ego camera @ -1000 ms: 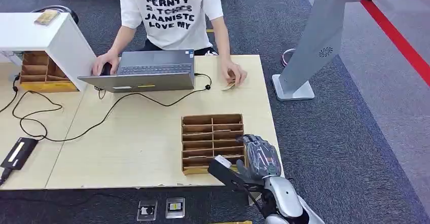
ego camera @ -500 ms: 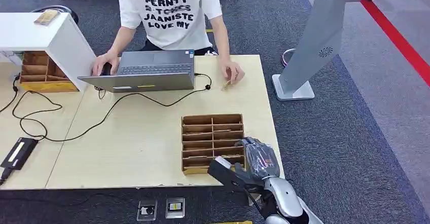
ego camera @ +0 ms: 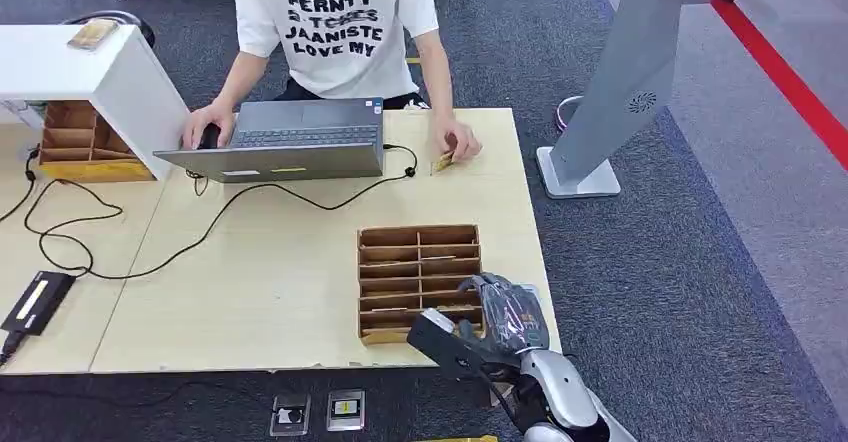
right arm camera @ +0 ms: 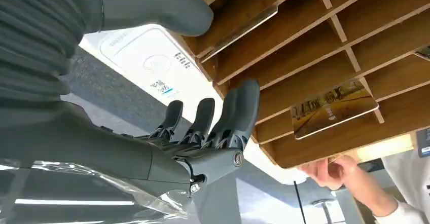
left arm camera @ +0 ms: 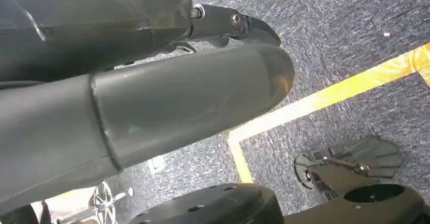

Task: Pass the card to the sensor for recognition and then transmit it.

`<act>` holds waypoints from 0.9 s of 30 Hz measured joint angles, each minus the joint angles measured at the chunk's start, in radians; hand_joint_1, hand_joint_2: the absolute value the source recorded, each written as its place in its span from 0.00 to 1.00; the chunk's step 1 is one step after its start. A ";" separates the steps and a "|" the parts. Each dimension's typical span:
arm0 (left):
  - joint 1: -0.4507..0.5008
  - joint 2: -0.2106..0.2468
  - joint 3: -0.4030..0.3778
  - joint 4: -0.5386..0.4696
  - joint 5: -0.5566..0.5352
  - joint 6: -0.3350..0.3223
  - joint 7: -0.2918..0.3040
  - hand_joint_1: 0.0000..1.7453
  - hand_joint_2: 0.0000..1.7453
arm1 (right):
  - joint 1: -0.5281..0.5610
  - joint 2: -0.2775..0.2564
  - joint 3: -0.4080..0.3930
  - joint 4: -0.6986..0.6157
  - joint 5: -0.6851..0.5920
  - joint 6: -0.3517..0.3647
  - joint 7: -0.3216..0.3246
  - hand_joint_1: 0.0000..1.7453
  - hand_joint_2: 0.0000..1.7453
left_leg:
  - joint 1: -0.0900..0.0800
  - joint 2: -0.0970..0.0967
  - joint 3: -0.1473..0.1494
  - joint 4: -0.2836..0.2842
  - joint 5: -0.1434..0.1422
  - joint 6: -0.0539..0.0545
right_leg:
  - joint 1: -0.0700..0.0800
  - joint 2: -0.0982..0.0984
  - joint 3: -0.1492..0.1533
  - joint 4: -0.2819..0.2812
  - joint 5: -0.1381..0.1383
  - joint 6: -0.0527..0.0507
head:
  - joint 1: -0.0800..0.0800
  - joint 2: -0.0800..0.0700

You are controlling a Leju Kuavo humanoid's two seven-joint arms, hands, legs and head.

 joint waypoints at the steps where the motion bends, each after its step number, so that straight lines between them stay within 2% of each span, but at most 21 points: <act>1: 0.000 0.000 0.000 0.000 0.000 0.000 0.000 0.00 0.00 | 0.000 0.000 0.000 0.000 0.000 0.000 0.000 0.40 1.00 | 0.000 0.000 0.000 0.000 0.000 0.000 | 0.000 0.000 0.000 0.000 0.000 0.000 | 0.000 0.000; 27: -0.003 0.000 0.004 0.000 0.000 -0.005 0.000 0.00 0.00 | -0.004 0.029 0.003 0.035 -0.040 -0.015 -0.043 0.44 1.00 | 0.000 0.000 0.000 0.000 0.000 0.000 | 0.000 0.000 0.000 0.000 0.000 0.000 | 0.000 0.000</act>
